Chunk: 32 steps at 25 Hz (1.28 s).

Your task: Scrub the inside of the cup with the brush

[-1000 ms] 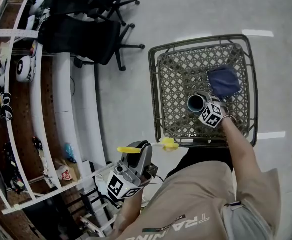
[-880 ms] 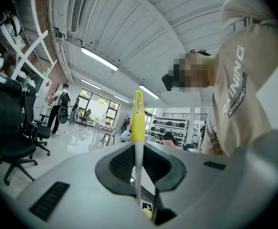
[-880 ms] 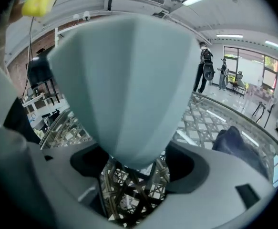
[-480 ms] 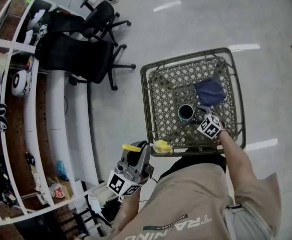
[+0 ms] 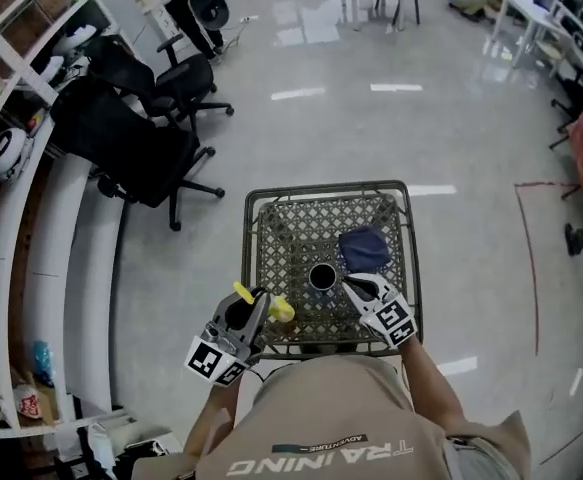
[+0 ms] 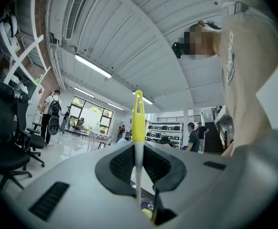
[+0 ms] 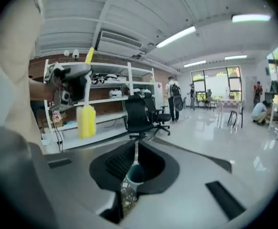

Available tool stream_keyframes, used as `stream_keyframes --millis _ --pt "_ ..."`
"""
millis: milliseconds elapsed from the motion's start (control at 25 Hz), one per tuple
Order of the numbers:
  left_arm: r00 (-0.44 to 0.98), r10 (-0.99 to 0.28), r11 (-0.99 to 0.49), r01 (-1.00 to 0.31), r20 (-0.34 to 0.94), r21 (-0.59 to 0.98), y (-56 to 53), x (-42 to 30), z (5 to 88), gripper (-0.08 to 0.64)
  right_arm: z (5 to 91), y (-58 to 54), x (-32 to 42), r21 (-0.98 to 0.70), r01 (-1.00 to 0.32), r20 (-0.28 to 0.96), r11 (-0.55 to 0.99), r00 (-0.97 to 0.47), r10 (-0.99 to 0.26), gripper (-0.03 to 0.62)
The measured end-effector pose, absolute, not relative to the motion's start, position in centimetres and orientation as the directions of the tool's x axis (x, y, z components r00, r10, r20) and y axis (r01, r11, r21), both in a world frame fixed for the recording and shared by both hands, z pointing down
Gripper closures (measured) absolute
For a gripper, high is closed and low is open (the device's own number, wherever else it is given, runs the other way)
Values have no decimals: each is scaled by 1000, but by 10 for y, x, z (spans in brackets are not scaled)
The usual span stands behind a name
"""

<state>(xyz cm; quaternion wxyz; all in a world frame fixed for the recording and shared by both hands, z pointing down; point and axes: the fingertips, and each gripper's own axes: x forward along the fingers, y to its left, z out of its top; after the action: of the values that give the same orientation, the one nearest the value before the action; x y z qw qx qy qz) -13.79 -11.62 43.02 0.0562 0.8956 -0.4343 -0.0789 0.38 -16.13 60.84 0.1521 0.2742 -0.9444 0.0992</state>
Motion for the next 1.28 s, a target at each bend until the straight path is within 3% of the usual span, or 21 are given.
stream_keyframes --millis 240,520,720,1280 --pt "602 -782 -622 -768 -162 153 -145 -153 423 518 475 -185 -13 -11 -498 187 867 -853 -488 577" --pt "635 -754 -653 -751 -167 91 -153 -135 406 518 399 -187 -15 -23 -464 47 886 -886 -462 577" --pt "635 -751 -654 -752 -179 81 -153 -140 394 518 380 -179 -25 80 -464 60 882 -881 -468 577" --pt "621 -763 -643 -759 -180 107 -153 -151 390 518 386 -175 -26 111 -468 109 877 -871 -479 577"
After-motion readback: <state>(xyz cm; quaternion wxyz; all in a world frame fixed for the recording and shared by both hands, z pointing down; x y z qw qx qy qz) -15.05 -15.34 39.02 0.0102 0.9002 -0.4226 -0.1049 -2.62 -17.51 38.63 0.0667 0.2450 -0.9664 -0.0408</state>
